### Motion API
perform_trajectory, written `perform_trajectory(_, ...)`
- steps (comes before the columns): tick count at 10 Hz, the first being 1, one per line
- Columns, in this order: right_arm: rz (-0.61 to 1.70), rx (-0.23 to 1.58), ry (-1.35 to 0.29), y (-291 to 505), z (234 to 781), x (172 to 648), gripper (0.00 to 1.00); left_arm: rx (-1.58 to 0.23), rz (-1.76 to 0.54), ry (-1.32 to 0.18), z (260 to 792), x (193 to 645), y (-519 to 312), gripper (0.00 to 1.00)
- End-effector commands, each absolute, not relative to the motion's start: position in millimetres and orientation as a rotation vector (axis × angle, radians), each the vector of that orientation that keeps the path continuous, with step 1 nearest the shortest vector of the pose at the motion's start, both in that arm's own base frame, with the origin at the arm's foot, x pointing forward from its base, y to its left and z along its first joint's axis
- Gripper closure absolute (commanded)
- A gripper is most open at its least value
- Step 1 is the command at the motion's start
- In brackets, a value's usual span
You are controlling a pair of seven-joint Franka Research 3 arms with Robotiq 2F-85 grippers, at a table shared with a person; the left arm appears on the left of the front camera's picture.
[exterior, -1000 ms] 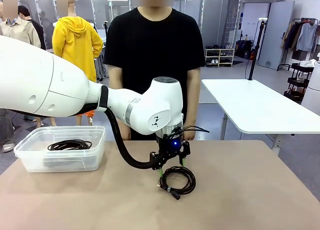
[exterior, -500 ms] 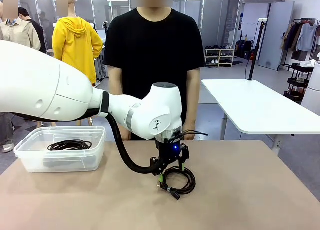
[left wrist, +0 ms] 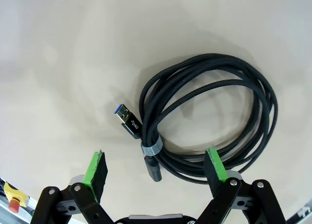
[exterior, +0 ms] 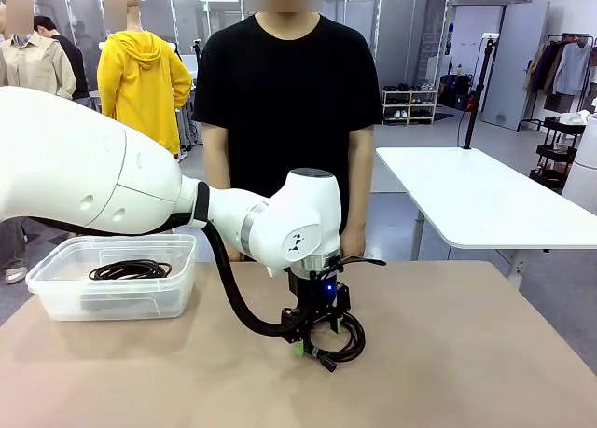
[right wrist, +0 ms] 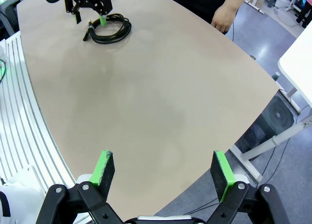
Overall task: Organize and store the cables.
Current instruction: Place the USB Extension Cable into the Organizing box.
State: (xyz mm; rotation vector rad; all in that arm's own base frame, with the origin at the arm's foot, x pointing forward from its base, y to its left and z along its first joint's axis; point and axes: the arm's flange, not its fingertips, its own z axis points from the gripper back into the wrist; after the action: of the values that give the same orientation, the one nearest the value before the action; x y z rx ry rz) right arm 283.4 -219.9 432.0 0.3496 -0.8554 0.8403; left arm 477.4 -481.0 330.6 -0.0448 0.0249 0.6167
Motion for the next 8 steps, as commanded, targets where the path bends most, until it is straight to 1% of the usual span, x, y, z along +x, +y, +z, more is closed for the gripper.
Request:
perform_trajectory(1,0.839,0.348,-0.869,-221,431,284,0.0,-0.039,0.649,0.053,324,474,-482,0.0)
perform_trajectory(5,0.839,0.348,-0.869,-221,431,284,0.0,-0.009,0.701,0.023,315,470,-477,0.0)
perform_trajectory(8,0.839,0.348,-0.869,-221,431,284,0.0,-0.013,0.703,0.016,311,467,-475,0.89)
